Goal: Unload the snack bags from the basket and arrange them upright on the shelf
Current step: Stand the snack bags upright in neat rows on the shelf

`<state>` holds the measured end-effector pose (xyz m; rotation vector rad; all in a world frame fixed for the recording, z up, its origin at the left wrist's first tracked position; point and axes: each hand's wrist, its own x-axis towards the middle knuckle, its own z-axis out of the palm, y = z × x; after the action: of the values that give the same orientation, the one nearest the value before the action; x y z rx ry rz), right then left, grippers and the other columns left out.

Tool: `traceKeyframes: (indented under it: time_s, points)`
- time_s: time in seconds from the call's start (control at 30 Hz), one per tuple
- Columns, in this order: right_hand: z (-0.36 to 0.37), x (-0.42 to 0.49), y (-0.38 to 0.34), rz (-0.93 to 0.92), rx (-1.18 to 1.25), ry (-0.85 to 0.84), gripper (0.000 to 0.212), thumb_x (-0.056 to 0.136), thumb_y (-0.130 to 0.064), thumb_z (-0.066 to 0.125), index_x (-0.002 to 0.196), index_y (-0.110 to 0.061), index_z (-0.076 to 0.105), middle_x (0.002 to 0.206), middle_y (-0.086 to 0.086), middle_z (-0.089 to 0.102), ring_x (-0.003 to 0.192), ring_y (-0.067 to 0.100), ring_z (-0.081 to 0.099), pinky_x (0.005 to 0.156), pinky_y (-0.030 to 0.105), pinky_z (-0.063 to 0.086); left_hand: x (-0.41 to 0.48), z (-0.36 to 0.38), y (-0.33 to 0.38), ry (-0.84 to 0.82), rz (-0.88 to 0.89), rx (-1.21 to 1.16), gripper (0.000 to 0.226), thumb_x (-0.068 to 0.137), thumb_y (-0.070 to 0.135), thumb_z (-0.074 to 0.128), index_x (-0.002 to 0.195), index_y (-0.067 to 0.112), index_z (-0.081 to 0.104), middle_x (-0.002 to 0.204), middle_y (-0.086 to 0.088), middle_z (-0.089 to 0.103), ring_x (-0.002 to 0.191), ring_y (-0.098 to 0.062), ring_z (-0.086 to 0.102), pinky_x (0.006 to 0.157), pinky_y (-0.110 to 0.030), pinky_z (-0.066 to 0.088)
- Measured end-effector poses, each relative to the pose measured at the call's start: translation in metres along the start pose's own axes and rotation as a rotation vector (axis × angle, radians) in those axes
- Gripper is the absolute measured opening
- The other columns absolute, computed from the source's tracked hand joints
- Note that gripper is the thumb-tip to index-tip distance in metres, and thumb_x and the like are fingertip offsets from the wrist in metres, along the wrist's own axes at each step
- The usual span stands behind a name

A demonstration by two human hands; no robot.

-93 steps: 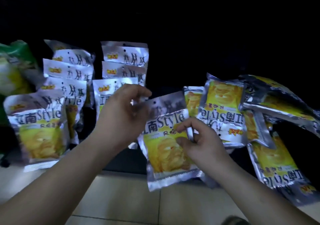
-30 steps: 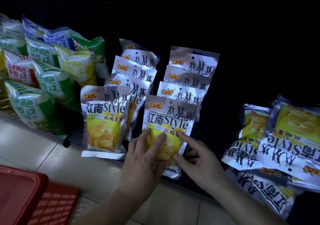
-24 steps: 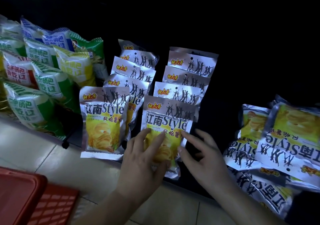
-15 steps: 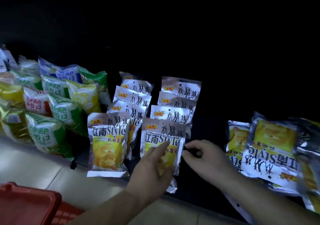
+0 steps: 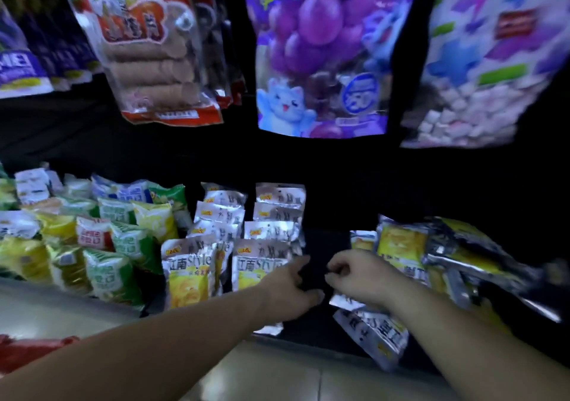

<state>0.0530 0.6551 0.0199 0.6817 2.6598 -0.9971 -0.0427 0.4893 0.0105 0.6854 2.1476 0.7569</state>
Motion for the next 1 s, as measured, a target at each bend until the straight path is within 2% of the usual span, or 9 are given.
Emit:
traceKeyframes:
  time_s: [0.07, 0.23, 0.4, 0.5, 0.67, 0.8, 0.9, 0.93, 1.0]
  points:
    - [-0.004, -0.013, 0.022, -0.002, -0.008, 0.037, 0.026, 0.094, -0.048, 0.060, 0.117, -0.035, 0.066, 0.101, -0.014, 0.064, 0.089, 0.013, 0.064, 0.083, 0.039, 0.057, 0.007, 0.023, 0.012, -0.009, -0.013, 0.008, 0.082, 0.090, 0.049, 0.068, 0.157, 0.039, 0.021, 0.131, 0.006, 0.057, 0.110, -0.014, 0.061, 0.088, -0.023, 0.052]
    - [-0.014, -0.009, 0.063, 0.056, 0.170, 0.154, 0.021, 0.097, -0.043, 0.059, 0.114, -0.033, 0.066, 0.096, -0.009, 0.064, 0.083, 0.016, 0.066, 0.083, 0.042, 0.057, 0.032, 0.066, 0.009, -0.059, -0.004, 0.053, 0.082, 0.095, 0.044, 0.066, 0.160, 0.038, 0.017, 0.152, -0.005, 0.046, 0.135, -0.020, 0.050, 0.096, -0.024, 0.043]
    - [-0.011, -0.006, 0.135, 0.217, -0.056, 0.152, 0.040, 0.100, -0.044, 0.055, 0.139, -0.036, 0.056, 0.126, -0.004, 0.065, 0.092, 0.019, 0.068, 0.081, 0.036, 0.056, 0.092, 0.090, 0.002, -0.144, -0.041, 0.165, 0.083, 0.091, 0.046, 0.068, 0.159, 0.035, 0.022, 0.156, -0.002, 0.044, 0.135, -0.020, 0.051, 0.100, -0.024, 0.045]
    - [-0.009, -0.004, 0.165, 0.227, -0.060, 0.241, 0.046, 0.098, -0.048, 0.056, 0.142, -0.039, 0.054, 0.147, -0.006, 0.052, 0.119, 0.020, 0.061, 0.093, 0.037, 0.053, 0.135, 0.101, 0.014, -0.179, 0.000, 0.265, 0.084, 0.089, 0.048, 0.070, 0.159, 0.033, 0.025, 0.161, -0.001, 0.037, 0.125, -0.017, 0.058, 0.105, -0.033, 0.050]
    - [-0.006, 0.004, 0.181, 0.157, -0.158, 0.395, 0.054, 0.093, -0.059, 0.054, 0.144, -0.042, 0.050, 0.133, -0.007, 0.041, 0.126, 0.018, 0.045, 0.088, 0.033, 0.051, 0.183, 0.118, 0.018, -0.212, 0.035, 0.379, 0.097, 0.084, 0.057, 0.072, 0.158, 0.046, 0.011, 0.167, -0.003, 0.021, 0.144, -0.029, 0.041, 0.112, -0.040, 0.044]
    - [-0.004, 0.016, 0.173, 0.086, -0.323, 0.534, 0.053, 0.091, -0.058, 0.049, 0.140, -0.041, 0.053, 0.141, -0.001, 0.040, 0.133, 0.025, 0.039, 0.095, 0.044, 0.050, 0.194, 0.135, 0.000, -0.178, 0.014, 0.285, 0.105, 0.078, 0.061, 0.075, 0.152, 0.060, 0.002, 0.165, -0.002, 0.027, 0.137, -0.031, 0.049, 0.100, -0.037, 0.052]
    - [0.000, 0.024, 0.175, 0.077, -0.361, 0.438, 0.058, 0.090, -0.061, 0.045, 0.146, -0.048, 0.042, 0.166, 0.001, 0.016, 0.153, 0.032, 0.008, 0.123, 0.055, 0.019, 0.196, 0.148, -0.013, -0.027, 0.098, 0.279, 0.094, 0.081, 0.058, 0.070, 0.148, 0.067, 0.004, 0.155, 0.002, 0.039, 0.136, -0.028, 0.044, 0.104, -0.046, 0.049]
    - [0.001, 0.025, 0.178, 0.106, -0.349, 0.372, 0.060, 0.092, -0.063, 0.045, 0.150, -0.051, 0.033, 0.169, -0.003, 0.002, 0.155, 0.029, -0.006, 0.125, 0.053, 0.004, 0.195, 0.153, -0.015, -0.005, 0.118, 0.284, 0.092, 0.083, 0.057, 0.068, 0.148, 0.067, 0.004, 0.152, 0.001, 0.041, 0.136, -0.027, 0.042, 0.105, -0.046, 0.047]
    - [0.001, 0.025, 0.181, 0.162, -0.295, 0.321, 0.063, 0.095, -0.065, 0.044, 0.153, -0.054, 0.023, 0.168, -0.011, -0.013, 0.153, 0.024, -0.021, 0.124, 0.052, -0.008, 0.191, 0.163, -0.016, 0.015, 0.163, 0.255, 0.090, 0.085, 0.053, 0.066, 0.150, 0.064, 0.005, 0.145, -0.001, 0.045, 0.132, -0.027, 0.044, 0.104, -0.045, 0.047]
